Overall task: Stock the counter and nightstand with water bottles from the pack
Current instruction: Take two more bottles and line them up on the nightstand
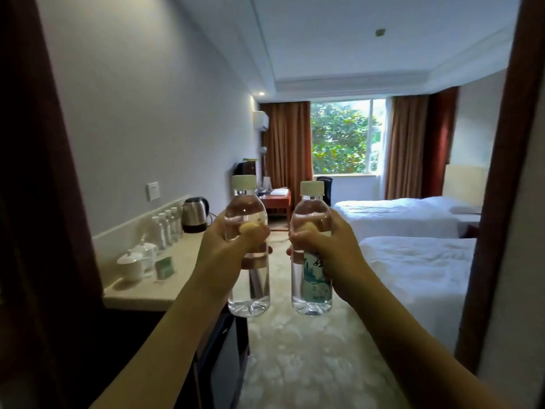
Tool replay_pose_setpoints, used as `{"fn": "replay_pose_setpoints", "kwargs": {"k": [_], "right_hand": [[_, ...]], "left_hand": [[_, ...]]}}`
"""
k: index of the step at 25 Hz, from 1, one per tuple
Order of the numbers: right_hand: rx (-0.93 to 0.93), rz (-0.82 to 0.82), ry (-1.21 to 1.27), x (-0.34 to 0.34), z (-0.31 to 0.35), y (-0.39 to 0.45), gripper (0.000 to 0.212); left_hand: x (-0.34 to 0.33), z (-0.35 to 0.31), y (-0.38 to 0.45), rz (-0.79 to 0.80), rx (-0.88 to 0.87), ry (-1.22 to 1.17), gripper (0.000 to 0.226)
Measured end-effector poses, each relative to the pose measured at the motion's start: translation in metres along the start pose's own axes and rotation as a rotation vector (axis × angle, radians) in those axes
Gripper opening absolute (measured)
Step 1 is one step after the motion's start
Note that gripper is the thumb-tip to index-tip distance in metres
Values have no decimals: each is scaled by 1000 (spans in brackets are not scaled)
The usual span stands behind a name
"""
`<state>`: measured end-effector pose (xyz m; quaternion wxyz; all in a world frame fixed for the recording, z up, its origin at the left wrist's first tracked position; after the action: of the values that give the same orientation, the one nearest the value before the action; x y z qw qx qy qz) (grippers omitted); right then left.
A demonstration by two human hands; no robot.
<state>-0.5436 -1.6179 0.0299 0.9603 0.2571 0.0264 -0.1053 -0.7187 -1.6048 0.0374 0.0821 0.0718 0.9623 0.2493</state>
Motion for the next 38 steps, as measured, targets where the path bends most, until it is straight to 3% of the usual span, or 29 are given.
{"fn": "replay_pose_setpoints", "kwargs": {"k": [8,15,21,29,35,38], "right_hand": [[33,-139,-142,17,-85,191,50],[6,-261,-105,99,-179,329,44],[48,-295,-112,193,-261,487,43],[17,-268,-66,267,-348,701,50],[7,-269,-118,303,-452,861,61],[-12,-291,-133,318,-499,954,55]], "left_hand": [[-34,110,221,165,13,-89,20],[-110,224,364,255,70,-147,41],[-204,323,504,300,88,-73,42],[-267,421,699,205,68,-89,35],[-302,528,851,159,22,-67,27],[-318,579,946,130,21,-97,23]]}}
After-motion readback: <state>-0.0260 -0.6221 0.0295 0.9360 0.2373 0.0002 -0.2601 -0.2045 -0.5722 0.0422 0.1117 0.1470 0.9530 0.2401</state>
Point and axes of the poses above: each hand's wrist, its own y-axis towards the middle knuckle, its own x-axis out of the back of the hand, z = x × y, the point moved 5 cm from there along y, towards the middle knuckle, and after that the axes turned 3 degrees about -z, right-handed, at the moved point
